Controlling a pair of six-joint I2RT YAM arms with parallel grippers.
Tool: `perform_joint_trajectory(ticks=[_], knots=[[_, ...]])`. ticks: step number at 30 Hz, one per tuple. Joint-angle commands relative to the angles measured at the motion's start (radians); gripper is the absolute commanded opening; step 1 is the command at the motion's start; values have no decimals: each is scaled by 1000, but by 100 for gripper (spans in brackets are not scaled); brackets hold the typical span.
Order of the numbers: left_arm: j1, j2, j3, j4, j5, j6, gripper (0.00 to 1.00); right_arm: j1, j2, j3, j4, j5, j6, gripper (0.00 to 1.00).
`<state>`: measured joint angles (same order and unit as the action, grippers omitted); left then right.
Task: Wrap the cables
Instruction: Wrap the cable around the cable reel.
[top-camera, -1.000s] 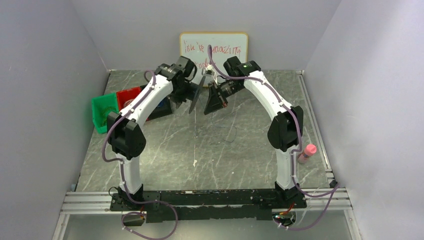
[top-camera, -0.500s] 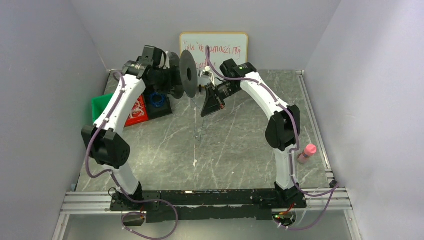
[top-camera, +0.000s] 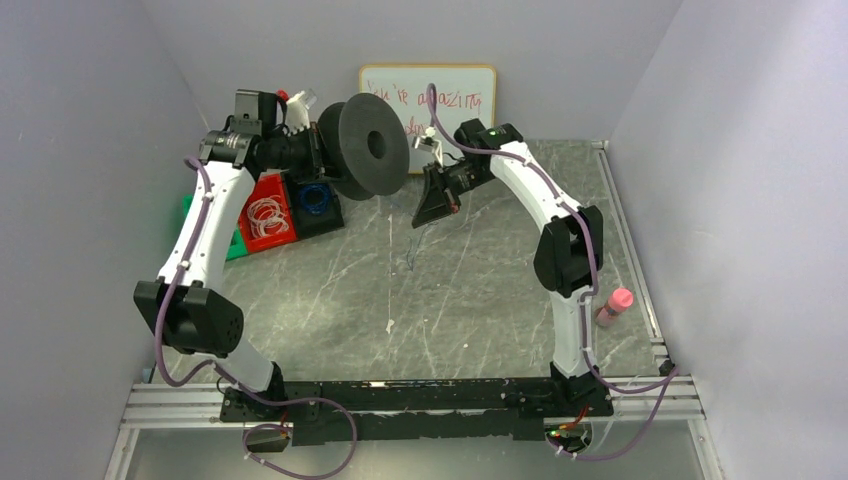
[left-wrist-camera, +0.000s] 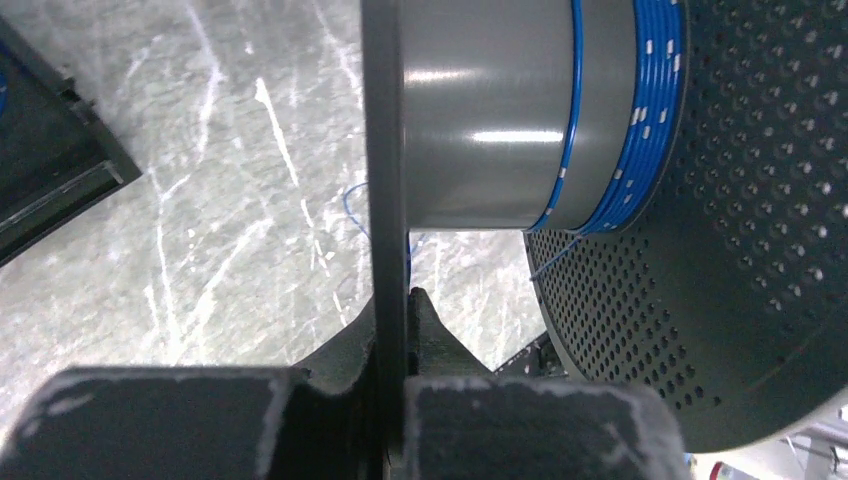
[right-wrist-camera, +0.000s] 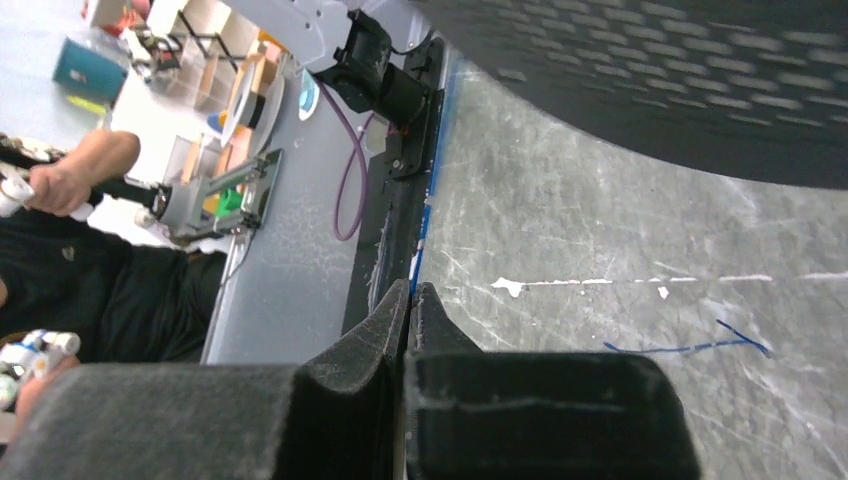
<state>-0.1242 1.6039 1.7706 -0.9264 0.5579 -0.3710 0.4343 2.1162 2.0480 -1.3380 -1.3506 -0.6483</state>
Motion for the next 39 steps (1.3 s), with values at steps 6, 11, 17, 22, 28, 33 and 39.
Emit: perform_joint_trajectory(ticks=[6,11,17,22,28,33,39], knots=[[84,-134,53,176,121,121,2,-123,73,-40,-159,46,-37,0],[105,-149,67,163,166,127,2,-156,91,-50,-160,58,-48,0],[161,-152,96,174,202,101,2,-177,89,-61,-159,65,-58,0],[182,-146,118,182,217,88,2,-178,80,-67,-159,62,-66,0],[216,-142,139,198,227,75,2,-180,75,-68,-160,67,-68,1],[259,-135,161,209,263,61,2,-188,71,-70,-159,70,-69,3],[307,-135,173,221,298,46,2,-199,67,-72,-160,73,-70,3]])
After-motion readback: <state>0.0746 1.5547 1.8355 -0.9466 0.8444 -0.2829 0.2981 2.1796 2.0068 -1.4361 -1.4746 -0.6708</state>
